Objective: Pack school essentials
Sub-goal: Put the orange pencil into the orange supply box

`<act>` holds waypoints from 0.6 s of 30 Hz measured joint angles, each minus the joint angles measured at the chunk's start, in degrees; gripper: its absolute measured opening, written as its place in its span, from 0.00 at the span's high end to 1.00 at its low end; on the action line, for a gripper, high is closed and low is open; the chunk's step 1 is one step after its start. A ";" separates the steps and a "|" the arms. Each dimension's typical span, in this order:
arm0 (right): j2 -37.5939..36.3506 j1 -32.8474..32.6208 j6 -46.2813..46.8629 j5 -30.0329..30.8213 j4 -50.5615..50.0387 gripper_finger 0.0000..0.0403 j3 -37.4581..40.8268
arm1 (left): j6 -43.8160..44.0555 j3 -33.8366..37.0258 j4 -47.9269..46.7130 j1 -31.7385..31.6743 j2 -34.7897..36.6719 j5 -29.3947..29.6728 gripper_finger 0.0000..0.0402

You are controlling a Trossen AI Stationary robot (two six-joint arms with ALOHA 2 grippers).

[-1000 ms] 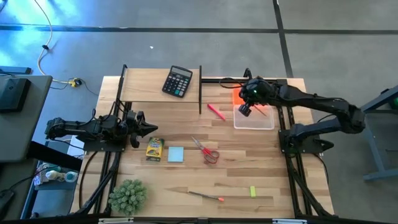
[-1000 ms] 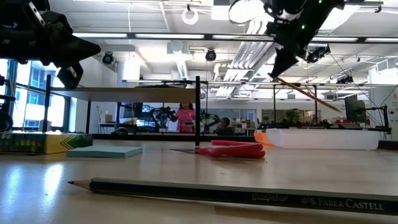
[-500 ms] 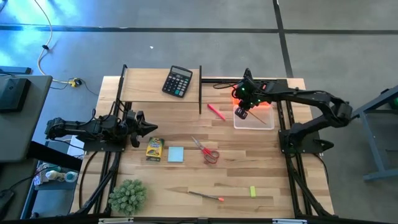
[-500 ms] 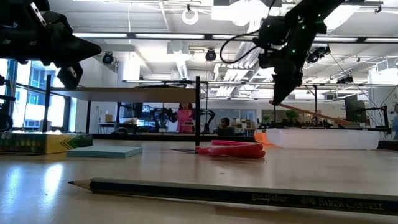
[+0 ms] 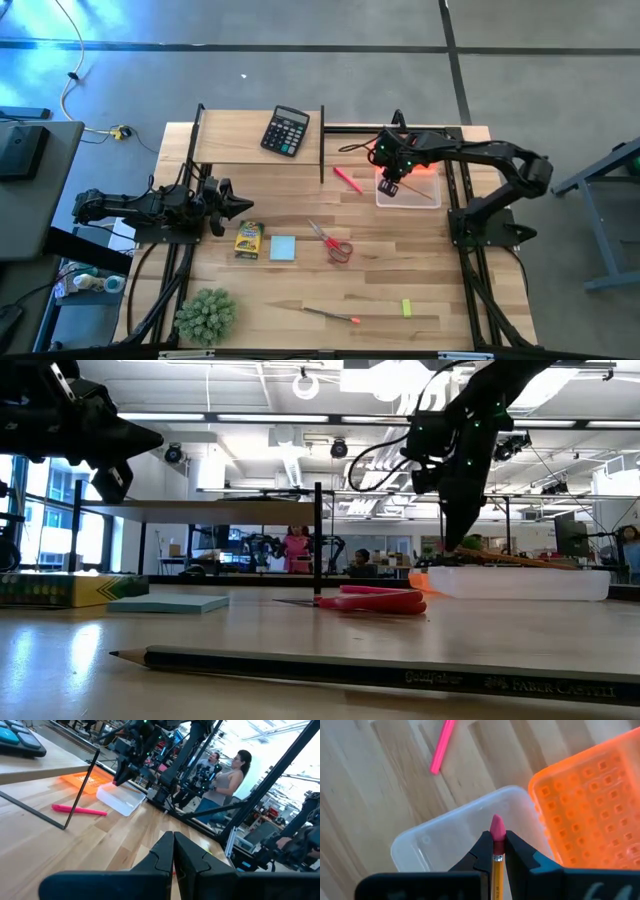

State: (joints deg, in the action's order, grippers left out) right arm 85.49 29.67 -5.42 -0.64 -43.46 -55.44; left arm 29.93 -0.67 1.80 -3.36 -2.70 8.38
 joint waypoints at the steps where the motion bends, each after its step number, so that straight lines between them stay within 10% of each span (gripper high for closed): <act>1: 0.12 0.00 -0.06 -0.10 -0.24 0.96 0.00 | 0.03 -0.02 0.00 0.00 0.00 0.00 1.00; 11: 2.63 -0.01 0.42 -0.75 -0.23 0.95 0.00 | 0.05 -0.02 0.30 0.01 0.00 -0.06 1.00; 18: 2.56 0.00 1.16 1.35 0.45 0.77 0.00 | 0.05 -0.02 2.34 0.00 0.00 -0.15 1.00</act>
State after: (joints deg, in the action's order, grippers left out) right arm 88.04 29.67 -4.26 0.72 -43.02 -55.44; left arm 29.98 -0.69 4.15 -3.35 -2.70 8.23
